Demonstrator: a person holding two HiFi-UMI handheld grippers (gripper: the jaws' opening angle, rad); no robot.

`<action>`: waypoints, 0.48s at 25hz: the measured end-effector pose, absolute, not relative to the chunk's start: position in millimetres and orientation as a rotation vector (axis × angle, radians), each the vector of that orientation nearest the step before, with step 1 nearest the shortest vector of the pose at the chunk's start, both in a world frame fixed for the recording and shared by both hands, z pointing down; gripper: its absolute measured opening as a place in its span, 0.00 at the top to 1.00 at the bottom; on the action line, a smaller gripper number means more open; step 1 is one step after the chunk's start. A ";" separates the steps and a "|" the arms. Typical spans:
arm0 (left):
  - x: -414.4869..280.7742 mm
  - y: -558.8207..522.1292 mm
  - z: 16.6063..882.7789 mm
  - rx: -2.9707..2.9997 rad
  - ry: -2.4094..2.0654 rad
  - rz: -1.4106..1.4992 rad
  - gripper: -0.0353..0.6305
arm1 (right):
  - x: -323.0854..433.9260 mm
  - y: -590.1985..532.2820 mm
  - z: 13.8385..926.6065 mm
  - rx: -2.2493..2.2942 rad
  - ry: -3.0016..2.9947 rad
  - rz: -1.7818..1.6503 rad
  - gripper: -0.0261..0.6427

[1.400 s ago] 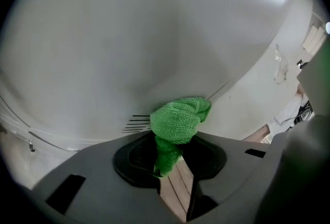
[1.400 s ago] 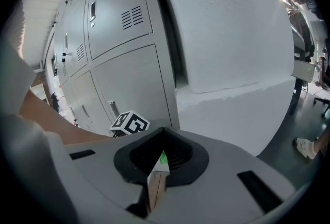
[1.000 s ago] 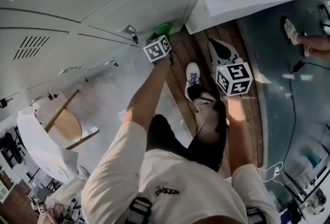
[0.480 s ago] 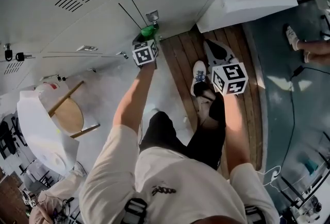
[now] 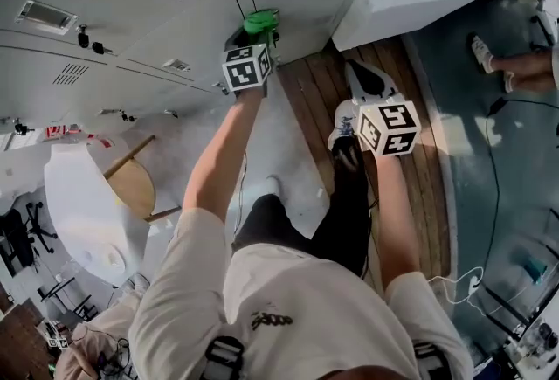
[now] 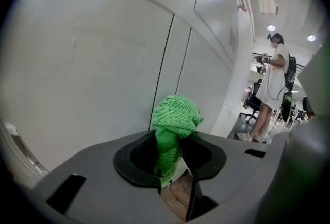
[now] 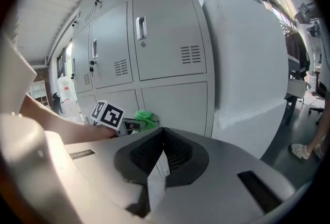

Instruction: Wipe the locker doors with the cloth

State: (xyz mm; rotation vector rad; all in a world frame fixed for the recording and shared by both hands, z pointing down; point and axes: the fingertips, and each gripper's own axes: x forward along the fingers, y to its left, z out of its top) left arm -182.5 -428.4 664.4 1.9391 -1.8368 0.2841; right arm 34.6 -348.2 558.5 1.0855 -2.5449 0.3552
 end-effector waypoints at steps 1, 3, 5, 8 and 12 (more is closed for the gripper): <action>-180.8 -426.6 645.7 1.961 -1.834 0.269 0.76 | 37.4 -342.1 546.1 1.107 -2.541 0.351 0.95; -175.4 -420.4 610.0 2.010 -1.815 0.243 0.76 | 43.2 -331.4 521.7 1.150 -2.535 0.333 0.95; -166.1 -406.7 576.3 2.065 -1.771 0.218 0.75 | 48.4 -318.2 493.7 1.194 -2.548 0.324 0.95; -147.2 -368.3 532.0 2.152 -1.683 0.196 0.75 | 54.5 -289.9 452.5 1.242 -2.577 0.310 0.95; -125.8 -302.7 480.2 2.289 -1.601 0.226 0.75 | 51.8 -244.5 409.1 1.231 -2.604 0.244 0.94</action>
